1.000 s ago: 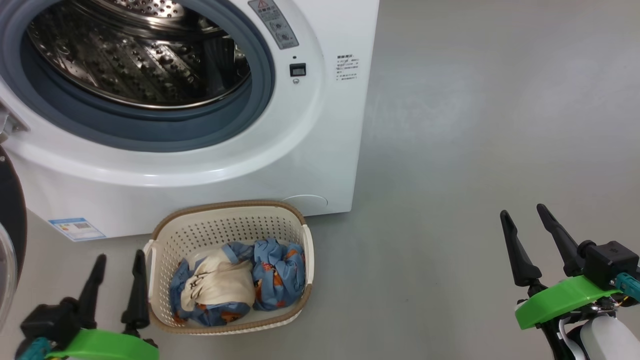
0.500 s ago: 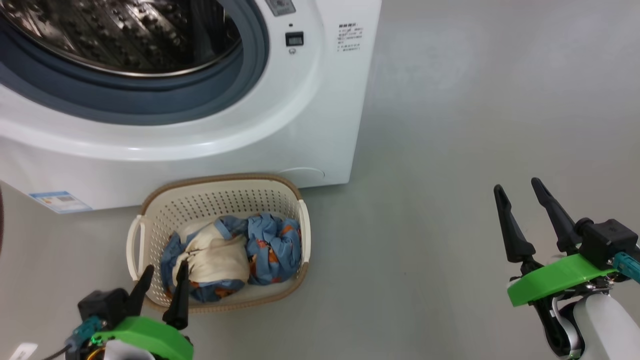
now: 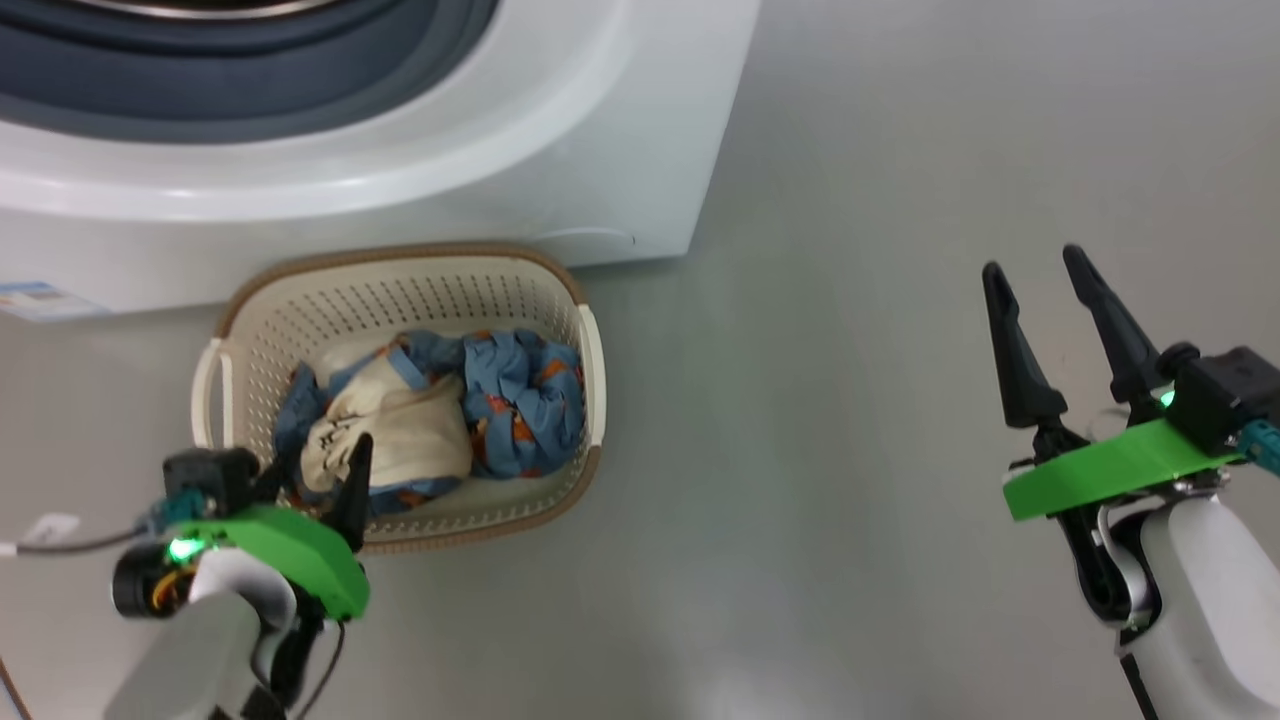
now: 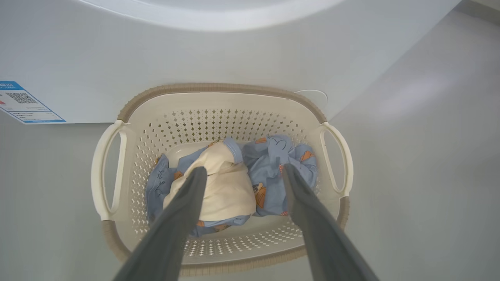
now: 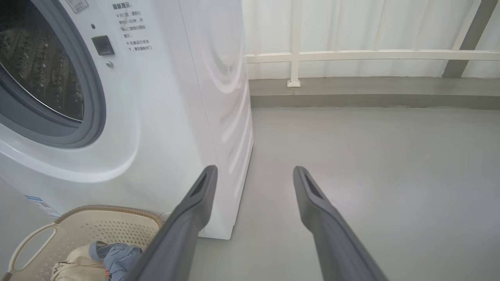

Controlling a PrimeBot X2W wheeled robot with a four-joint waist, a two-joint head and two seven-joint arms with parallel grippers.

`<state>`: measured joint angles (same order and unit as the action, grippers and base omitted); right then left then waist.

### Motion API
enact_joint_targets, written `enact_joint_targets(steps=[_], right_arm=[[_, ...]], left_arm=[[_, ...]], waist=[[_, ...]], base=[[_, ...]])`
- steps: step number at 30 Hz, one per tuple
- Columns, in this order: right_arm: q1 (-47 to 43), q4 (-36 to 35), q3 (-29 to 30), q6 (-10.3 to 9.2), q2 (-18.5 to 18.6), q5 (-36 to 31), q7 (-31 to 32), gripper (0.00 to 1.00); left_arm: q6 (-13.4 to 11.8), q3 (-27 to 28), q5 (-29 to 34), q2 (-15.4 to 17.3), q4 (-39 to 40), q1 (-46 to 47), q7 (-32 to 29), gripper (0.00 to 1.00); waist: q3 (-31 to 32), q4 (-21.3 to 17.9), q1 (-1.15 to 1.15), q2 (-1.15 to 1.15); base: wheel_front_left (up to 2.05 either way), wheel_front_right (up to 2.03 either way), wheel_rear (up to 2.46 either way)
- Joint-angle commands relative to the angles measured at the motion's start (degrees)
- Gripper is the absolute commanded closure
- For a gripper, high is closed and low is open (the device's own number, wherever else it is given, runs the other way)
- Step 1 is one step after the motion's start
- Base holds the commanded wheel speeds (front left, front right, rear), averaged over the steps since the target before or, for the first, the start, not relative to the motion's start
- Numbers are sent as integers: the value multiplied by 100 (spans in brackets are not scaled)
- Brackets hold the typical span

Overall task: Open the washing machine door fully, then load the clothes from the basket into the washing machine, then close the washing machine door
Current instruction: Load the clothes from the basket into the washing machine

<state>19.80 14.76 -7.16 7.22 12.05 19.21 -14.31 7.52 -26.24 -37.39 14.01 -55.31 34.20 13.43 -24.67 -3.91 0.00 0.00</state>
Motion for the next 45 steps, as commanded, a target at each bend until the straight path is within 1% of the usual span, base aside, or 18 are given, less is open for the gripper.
enact_joint_targets(steps=[1, 10, 16, 24, 32, 45], right_arm=[[142, -163, -108, 26, -1, -75, -69, 0], [553, -274, -204, 26, -58, -156, -69, 0], [771, -318, -285, 26, -77, -189, -69, 0], [989, -362, -394, 26, -110, -221, -69, 0], [1160, -458, -542, 26, -145, -230, -69, 0], [1278, -570, -694, 26, -226, -251, -69, 0]], left_arm=[[-3, -1, -98, 273, -149, 317, -72, 0], [-3, -657, -250, 484, -922, 1315, -628, 0], [-3, -945, -335, 615, -1253, 1845, -1095, 0], [-3, -1248, -378, 714, -1433, 2322, -1486, 0], [-3, -1486, -502, 882, -1529, 2641, -1828, 0], [-3, -1756, -875, 1112, -1459, 2889, -2082, 0]], waist=[[-511, -23, 0, 0], [-1122, -50, 0, 0], [-1449, -75, 0, 0], [-1744, -112, 0, 0], [-2042, -243, 0, 0], [-2379, -447, 0, 0]], base=[[0, 0, 0], [0, 0, 0], [0, 0, 0], [0, 0, 0], [0, 0, 0], [0, 0, 0]])
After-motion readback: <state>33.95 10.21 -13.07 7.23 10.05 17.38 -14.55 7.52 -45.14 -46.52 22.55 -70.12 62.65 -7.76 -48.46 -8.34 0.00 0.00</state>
